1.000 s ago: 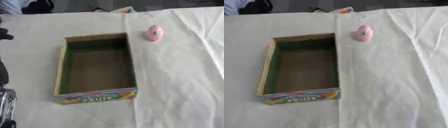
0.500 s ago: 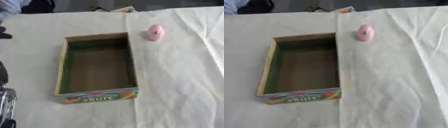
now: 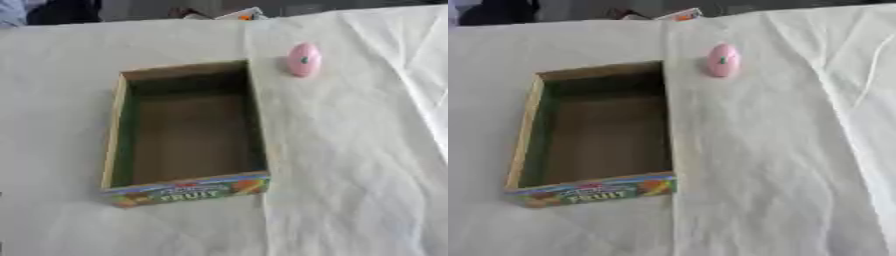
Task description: Pick up objects on the table and place them in the box.
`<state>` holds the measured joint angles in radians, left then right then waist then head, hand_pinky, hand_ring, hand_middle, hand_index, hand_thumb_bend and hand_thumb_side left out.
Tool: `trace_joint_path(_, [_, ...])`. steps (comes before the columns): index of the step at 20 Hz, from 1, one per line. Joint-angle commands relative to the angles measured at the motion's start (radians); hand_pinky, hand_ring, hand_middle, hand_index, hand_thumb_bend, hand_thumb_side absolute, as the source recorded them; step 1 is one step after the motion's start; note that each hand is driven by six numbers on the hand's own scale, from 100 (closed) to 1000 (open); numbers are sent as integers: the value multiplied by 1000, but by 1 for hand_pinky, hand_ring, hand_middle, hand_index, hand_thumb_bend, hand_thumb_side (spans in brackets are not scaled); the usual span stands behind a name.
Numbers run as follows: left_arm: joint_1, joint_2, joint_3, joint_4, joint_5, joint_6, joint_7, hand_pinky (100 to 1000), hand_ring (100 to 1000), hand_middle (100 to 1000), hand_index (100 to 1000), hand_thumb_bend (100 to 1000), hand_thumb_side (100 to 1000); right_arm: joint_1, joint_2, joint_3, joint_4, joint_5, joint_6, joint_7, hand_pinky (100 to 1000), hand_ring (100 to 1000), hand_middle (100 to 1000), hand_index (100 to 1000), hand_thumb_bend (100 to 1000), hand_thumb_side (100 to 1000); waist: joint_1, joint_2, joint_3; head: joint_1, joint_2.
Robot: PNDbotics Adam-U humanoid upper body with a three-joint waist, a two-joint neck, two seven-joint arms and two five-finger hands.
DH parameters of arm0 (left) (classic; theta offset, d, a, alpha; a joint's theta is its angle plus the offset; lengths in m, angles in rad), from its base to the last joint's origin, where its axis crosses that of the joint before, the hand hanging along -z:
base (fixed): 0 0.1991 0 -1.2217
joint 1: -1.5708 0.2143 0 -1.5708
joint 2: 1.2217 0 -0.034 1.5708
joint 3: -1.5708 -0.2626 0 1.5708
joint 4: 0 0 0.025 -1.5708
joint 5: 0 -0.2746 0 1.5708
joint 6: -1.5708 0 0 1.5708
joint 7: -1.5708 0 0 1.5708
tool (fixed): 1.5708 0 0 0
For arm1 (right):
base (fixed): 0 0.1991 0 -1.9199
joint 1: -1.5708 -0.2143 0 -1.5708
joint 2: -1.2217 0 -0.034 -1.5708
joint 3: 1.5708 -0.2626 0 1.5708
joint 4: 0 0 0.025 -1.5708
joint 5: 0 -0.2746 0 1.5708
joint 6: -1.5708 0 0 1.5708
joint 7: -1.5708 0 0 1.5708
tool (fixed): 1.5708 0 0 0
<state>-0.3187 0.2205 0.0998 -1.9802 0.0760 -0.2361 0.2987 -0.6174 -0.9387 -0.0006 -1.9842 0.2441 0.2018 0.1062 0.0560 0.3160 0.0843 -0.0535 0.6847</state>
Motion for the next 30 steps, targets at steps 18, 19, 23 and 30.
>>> trace_joint_path(18, [-22, 25, -13, -20, 14, 7, -29, 498, 570, 568, 661, 100, 925, -333, 106, 180, 639, 361, -247, 436, 691, 874, 786, 906, 841, 673, -20, -12, 34, -20, -55])
trace_joint_path(19, [-23, 24, -14, -20, 15, 7, -30, 498, 570, 567, 660, 100, 925, -342, 116, 181, 669, 378, -259, 443, 692, 877, 785, 906, 842, 650, -20, -12, 34, -23, -58])
trace_joint_path(23, [-22, 24, -16, -20, 16, 9, -35, 498, 570, 566, 658, 100, 925, -364, 149, 180, 762, 429, -295, 472, 690, 878, 781, 915, 846, 606, -22, -10, 36, -31, -65])
trace_joint_path(30, [-24, 18, -19, -20, 19, 11, -42, 499, 570, 564, 656, 100, 924, -388, 204, 165, 857, 431, -275, 486, 670, 863, 751, 944, 738, 399, -23, -2, 41, -38, -74])
